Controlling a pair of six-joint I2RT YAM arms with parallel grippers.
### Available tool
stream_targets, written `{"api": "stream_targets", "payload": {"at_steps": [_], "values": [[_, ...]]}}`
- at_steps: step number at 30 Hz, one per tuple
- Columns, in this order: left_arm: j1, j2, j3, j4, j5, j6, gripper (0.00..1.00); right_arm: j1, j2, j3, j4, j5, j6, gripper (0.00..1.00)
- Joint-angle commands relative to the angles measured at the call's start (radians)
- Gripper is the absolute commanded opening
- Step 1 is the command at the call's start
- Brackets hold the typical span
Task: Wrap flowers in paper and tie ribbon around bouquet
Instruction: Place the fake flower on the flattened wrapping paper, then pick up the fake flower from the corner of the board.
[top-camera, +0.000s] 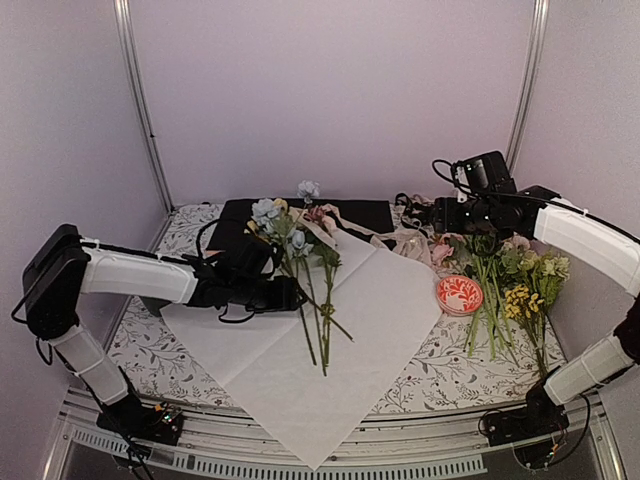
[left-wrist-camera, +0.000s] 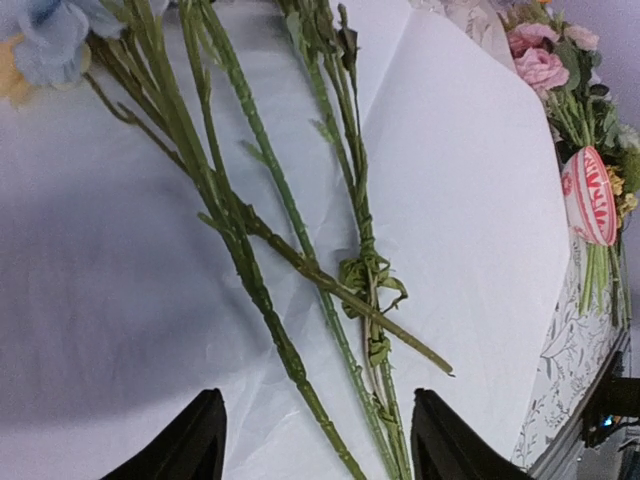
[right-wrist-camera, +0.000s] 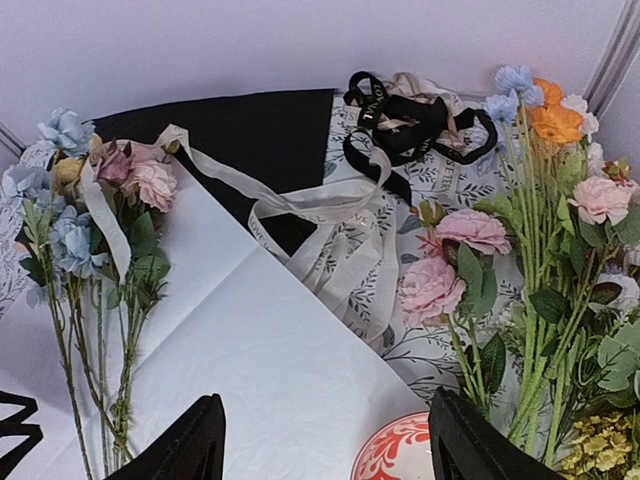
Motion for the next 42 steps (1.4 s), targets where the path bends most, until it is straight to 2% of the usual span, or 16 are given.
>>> {"api": "stream_targets", "payload": {"at_steps": [1,5,9,16,19,22,24,28,32,35,42], "values": [[-0.006,-0.071,0.034,-0.059,-0.092,0.074,0.71,-0.073,-0.032,-0.008,-0.058,0.003,0.003,0.72],[0.016,-0.097,0.105,-0.160,-0.167,0.185,0.88,-0.160,-0.041,-0.033,-0.089,-0.033,0.012,0.72],[0.080,-0.113,0.200,-0.236,-0.184,0.302,0.96,-0.234,-0.031,-0.059,-0.117,-0.068,0.004,0.69],[0.185,-0.099,0.295,-0.240,-0.170,0.421,0.97,-0.372,0.089,-0.078,-0.147,-0.202,-0.028,0.38],[0.205,-0.092,0.292,-0.232,-0.174,0.449,0.97,-0.374,0.197,-0.029,-0.183,-0.150,-0.056,0.29],[0.221,-0.090,0.279,-0.236,-0.156,0.450,0.97,-0.374,0.293,0.054,-0.235,-0.036,-0.072,0.21],[0.225,-0.093,0.269,-0.236,-0.143,0.451,0.97,-0.375,0.332,0.092,-0.284,0.015,-0.064,0.20],[0.225,-0.102,0.248,-0.220,-0.134,0.444,0.97,-0.376,0.298,0.049,-0.275,0.066,-0.025,0.30],[0.225,-0.095,0.250,-0.207,-0.104,0.437,0.96,-0.387,0.292,-0.004,-0.235,0.039,0.002,0.41],[0.225,-0.093,0.252,-0.214,-0.098,0.437,0.96,-0.397,0.325,-0.009,-0.198,0.005,0.013,0.45],[0.225,-0.110,0.243,-0.206,-0.110,0.441,0.96,-0.426,0.393,-0.011,-0.143,-0.045,0.002,0.36]]}}
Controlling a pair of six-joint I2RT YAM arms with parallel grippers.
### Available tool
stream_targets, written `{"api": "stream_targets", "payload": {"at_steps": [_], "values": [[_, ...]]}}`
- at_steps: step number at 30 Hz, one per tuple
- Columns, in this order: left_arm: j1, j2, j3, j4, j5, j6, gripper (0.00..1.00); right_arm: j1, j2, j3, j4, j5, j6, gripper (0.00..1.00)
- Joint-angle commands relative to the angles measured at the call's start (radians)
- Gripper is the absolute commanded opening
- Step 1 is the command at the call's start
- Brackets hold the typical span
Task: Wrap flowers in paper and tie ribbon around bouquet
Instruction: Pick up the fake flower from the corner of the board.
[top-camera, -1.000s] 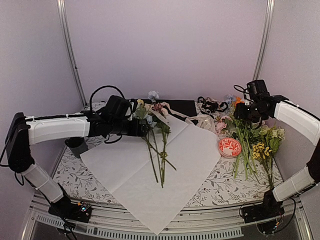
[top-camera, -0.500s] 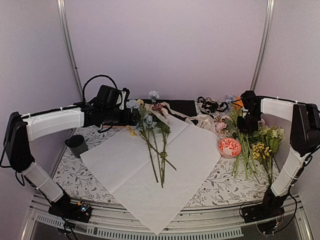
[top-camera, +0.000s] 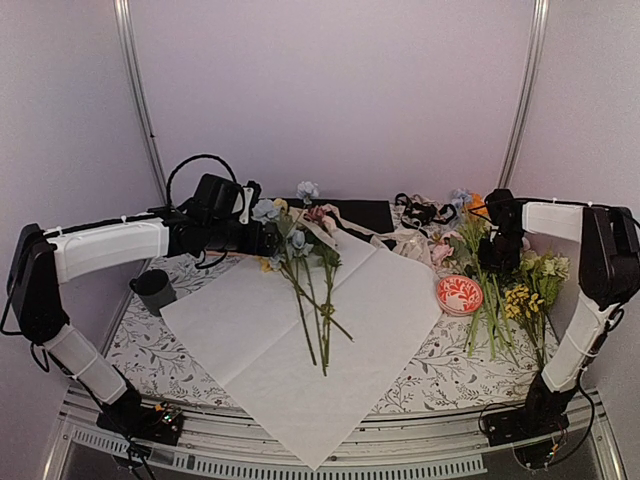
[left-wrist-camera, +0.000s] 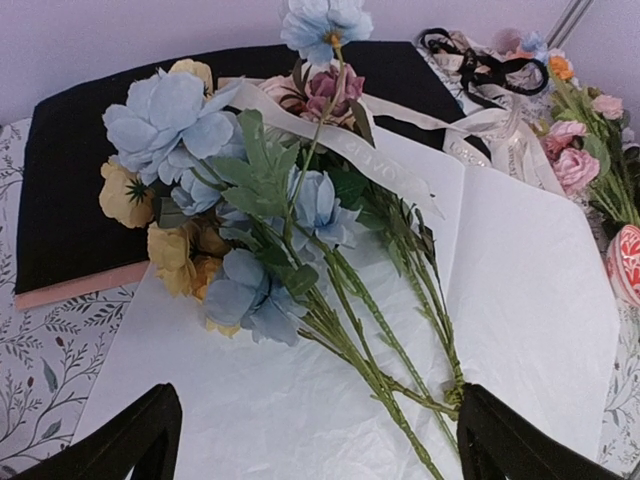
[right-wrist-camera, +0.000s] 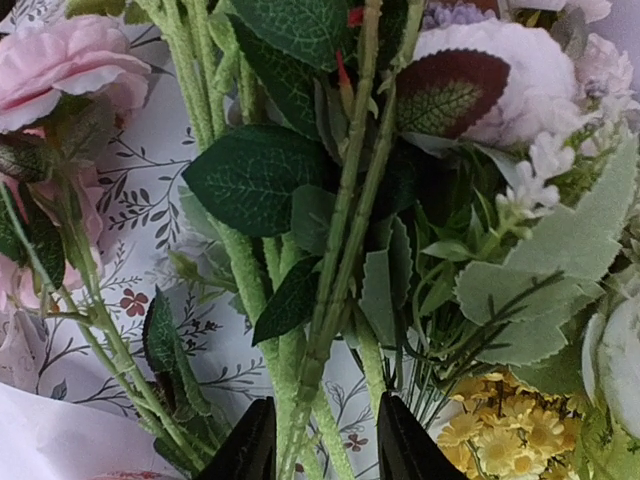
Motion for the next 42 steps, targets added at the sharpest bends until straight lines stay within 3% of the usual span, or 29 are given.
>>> {"api": "stream_targets", "payload": {"at_steps": [1,7,14,21,27,30,36,42], "values": [[0.011,-0.015,-0.011,0.013,0.004,0.013,0.96,-0.017,0.038,-0.013,0.061,-0.055,0.003,0.36],[0.011,-0.007,-0.012,0.012,0.007,0.010,0.96,-0.020,0.050,-0.013,0.091,-0.066,0.002,0.26],[0.011,-0.007,-0.010,0.011,0.002,0.013,0.96,-0.037,0.079,-0.041,0.104,-0.102,-0.001,0.24],[0.011,-0.004,-0.010,0.012,0.010,0.012,0.96,-0.047,0.034,-0.051,0.106,-0.081,0.000,0.00],[0.011,-0.006,-0.008,0.013,0.011,0.014,0.96,-0.051,-0.086,-0.029,0.066,0.045,-0.005,0.00],[0.011,-0.007,-0.008,0.014,0.012,0.015,0.96,-0.053,-0.140,0.014,0.052,0.109,-0.022,0.05],[0.011,-0.009,-0.007,0.016,0.014,0.016,0.96,-0.074,-0.181,0.025,0.048,0.085,-0.060,0.07],[0.011,-0.010,-0.009,0.015,0.017,0.014,0.96,-0.101,-0.094,0.020,0.056,0.035,-0.120,0.11]]}}
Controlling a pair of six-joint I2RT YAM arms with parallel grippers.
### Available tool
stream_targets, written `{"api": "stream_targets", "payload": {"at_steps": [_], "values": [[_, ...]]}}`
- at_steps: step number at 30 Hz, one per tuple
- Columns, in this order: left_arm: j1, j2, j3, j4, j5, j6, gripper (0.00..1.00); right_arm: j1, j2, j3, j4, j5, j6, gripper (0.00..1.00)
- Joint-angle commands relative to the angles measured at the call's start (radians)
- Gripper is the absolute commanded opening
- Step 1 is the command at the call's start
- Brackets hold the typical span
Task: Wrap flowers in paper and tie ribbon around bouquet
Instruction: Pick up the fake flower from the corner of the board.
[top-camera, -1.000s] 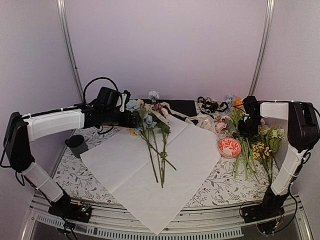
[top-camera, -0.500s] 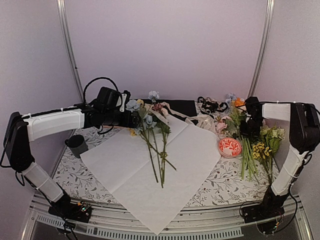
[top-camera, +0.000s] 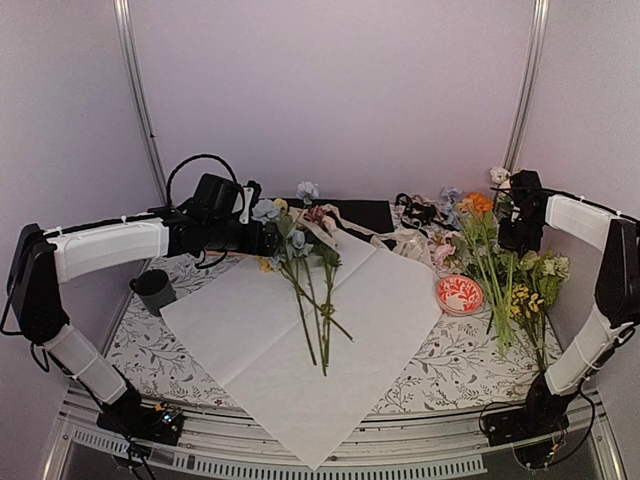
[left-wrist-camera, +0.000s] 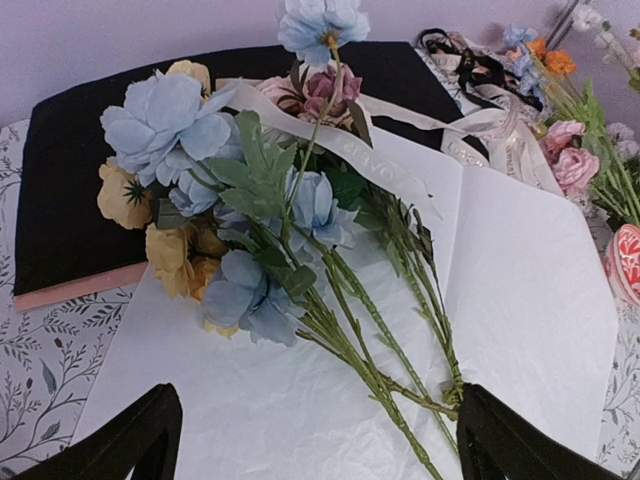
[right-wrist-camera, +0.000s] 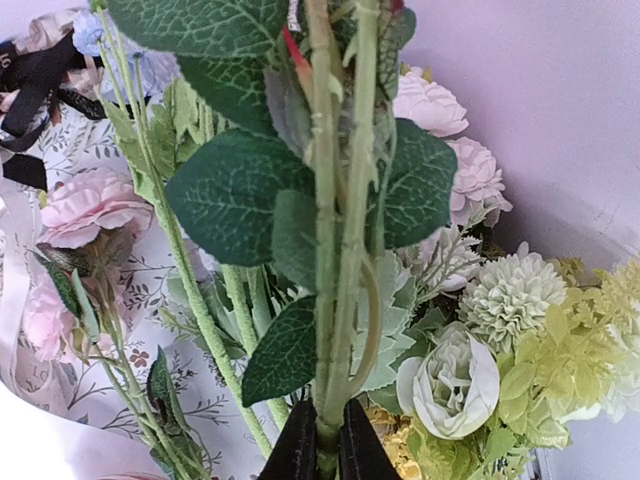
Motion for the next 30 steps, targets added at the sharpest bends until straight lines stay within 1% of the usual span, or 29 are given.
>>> {"api": "stream_targets", "payload": {"at_steps": [1,2,5,9,12,14,16,19,20,24,27,29,30], "values": [[0.011,-0.010,-0.008,0.012,0.012,0.013,0.96,-0.017,0.072,0.014,0.007,-0.029,-0.061,0.13],[0.010,-0.011,-0.009,0.012,0.011,0.014,0.96,-0.017,0.095,0.022,0.000,-0.033,-0.072,0.16],[0.010,-0.012,-0.009,0.011,0.009,0.015,0.96,-0.017,0.153,0.072,-0.054,-0.046,-0.088,0.28],[0.010,-0.013,-0.009,0.012,0.005,0.018,0.96,0.006,0.128,0.099,-0.056,-0.047,-0.100,0.35],[0.010,-0.010,-0.007,0.011,0.002,0.020,0.96,0.081,0.072,0.079,0.002,-0.058,-0.143,0.39],[0.010,-0.008,-0.006,0.012,0.000,0.022,0.96,0.133,0.054,0.062,0.046,-0.104,-0.178,0.41],[0.011,-0.007,-0.004,0.012,-0.002,0.023,0.96,0.163,0.069,0.066,0.067,-0.190,-0.206,0.44],[0.010,-0.007,-0.002,0.009,-0.004,0.026,0.96,0.173,0.141,0.089,0.061,-0.296,-0.211,0.50],[0.010,-0.008,-0.002,0.009,-0.005,0.027,0.96,0.174,0.167,0.100,0.054,-0.309,-0.214,0.52],[0.010,-0.008,-0.004,0.007,-0.005,0.030,0.96,0.173,0.292,0.164,-0.013,-0.197,-0.196,0.55],[0.010,-0.007,-0.003,0.008,-0.002,0.030,0.96,0.172,0.358,0.185,-0.020,-0.163,-0.192,0.59],[0.011,-0.003,-0.003,0.009,0.004,0.030,0.96,0.172,0.397,0.197,-0.020,-0.151,-0.195,0.59],[0.010,-0.002,-0.002,0.009,0.006,0.029,0.96,0.172,0.412,0.204,-0.013,-0.149,-0.200,0.58]]}}
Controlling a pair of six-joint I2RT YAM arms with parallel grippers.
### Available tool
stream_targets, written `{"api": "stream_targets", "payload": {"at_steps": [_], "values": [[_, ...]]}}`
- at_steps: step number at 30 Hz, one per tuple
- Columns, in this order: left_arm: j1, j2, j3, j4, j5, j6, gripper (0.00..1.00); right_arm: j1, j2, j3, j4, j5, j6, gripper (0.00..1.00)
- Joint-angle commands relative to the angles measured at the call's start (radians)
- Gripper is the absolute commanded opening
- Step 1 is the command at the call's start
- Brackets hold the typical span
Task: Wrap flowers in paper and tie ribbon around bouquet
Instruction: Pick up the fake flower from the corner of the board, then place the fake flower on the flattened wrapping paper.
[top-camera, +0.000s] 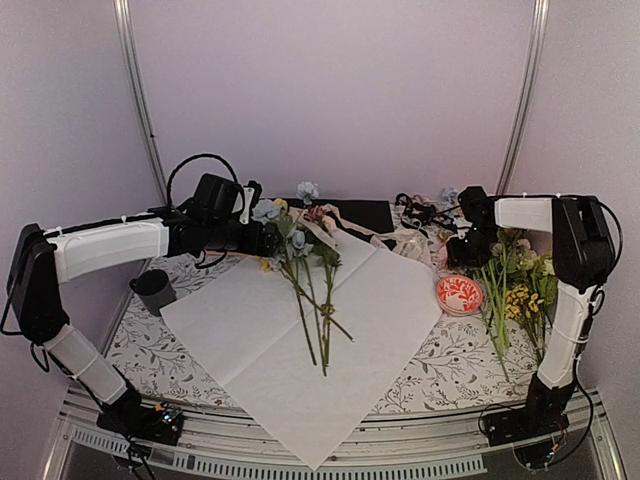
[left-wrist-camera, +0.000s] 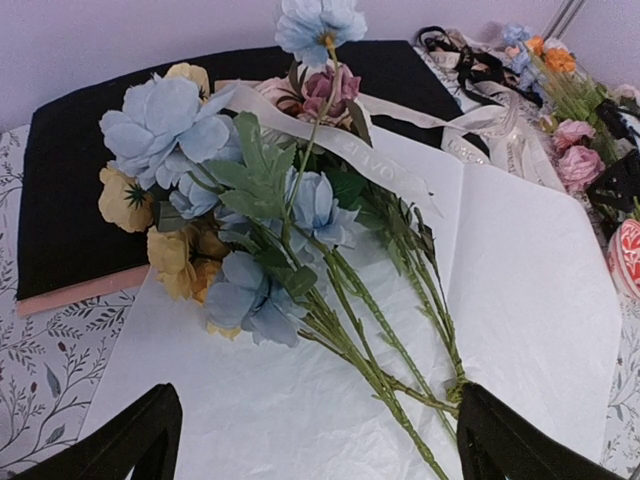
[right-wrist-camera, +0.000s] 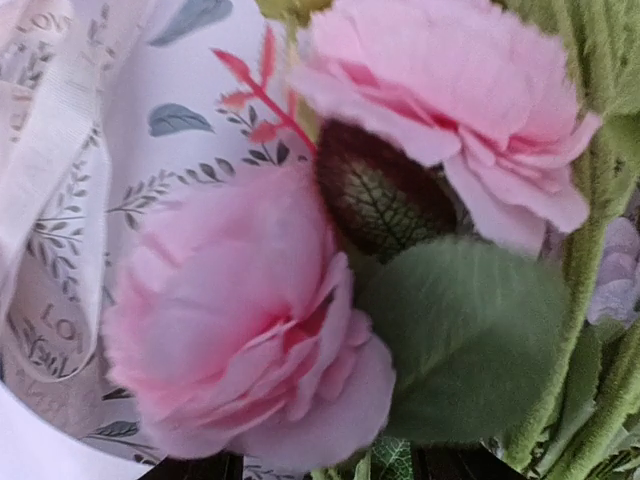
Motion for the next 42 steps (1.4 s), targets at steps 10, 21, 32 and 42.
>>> {"api": "stream_targets", "payload": {"at_steps": [10,21,32,42], "values": [[0.010,-0.003,-0.002,0.008,0.014,0.014,0.96,-0.003,0.009,0.041,0.031,0.132,-0.109,0.14],[0.010,-0.003,0.000,0.009,0.016,0.015,0.96,-0.003,-0.421,-0.061,0.205,0.119,-0.150,0.00],[0.010,-0.006,0.003,0.005,0.005,0.024,0.96,-0.004,-0.927,-0.317,0.835,-0.062,-0.116,0.00],[0.011,-0.027,-0.016,-0.007,-0.026,-0.002,0.96,0.181,-0.744,-0.199,0.835,-0.418,0.433,0.00]]}}
